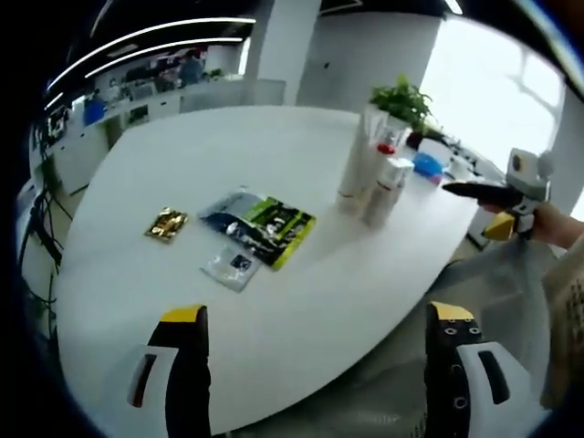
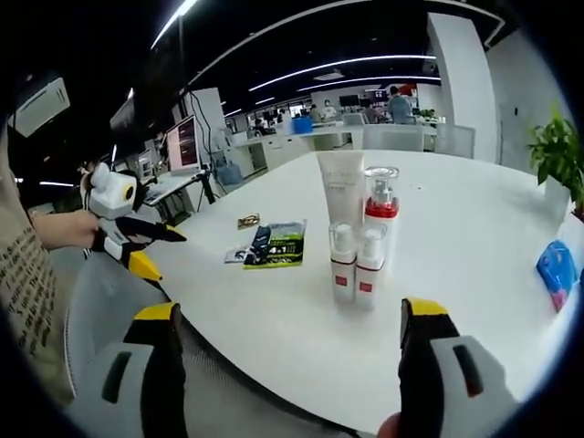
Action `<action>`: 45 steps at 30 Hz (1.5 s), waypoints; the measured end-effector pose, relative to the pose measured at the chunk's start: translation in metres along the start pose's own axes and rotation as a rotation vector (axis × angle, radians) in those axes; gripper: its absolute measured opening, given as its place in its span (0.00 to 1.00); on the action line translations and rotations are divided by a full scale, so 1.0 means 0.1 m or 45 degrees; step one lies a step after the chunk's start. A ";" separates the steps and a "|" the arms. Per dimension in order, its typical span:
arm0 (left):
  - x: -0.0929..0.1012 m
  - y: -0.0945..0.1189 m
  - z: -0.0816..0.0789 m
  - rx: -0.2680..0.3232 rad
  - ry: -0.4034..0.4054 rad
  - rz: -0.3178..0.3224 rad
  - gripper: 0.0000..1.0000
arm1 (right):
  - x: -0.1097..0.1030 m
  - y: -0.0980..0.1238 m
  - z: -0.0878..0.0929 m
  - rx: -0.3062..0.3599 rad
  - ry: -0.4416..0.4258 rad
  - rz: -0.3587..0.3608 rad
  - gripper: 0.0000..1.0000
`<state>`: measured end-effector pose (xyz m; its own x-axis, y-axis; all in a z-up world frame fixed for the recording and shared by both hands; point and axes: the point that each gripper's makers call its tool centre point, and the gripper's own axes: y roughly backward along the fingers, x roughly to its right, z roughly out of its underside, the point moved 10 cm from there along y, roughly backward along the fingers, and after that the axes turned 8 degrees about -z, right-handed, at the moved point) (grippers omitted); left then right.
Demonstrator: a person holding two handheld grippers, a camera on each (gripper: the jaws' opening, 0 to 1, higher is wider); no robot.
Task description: Arrange the skincare products in the storage area until every visible bottle or jar stands upright without overlapping.
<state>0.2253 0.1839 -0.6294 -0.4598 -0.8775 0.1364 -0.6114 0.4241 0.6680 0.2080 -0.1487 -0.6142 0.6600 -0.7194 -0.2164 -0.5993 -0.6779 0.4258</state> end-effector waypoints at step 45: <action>0.04 -1.45 -0.74 -0.210 0.289 -0.314 0.97 | 0.04 0.00 0.03 -0.016 -0.060 -0.007 0.99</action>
<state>0.3603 0.1020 -0.6716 -0.1459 -0.9839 0.1033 -0.5652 0.1686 0.8075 0.2098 -0.1521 -0.6177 0.6411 -0.7222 -0.2598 -0.5896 -0.6801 0.4357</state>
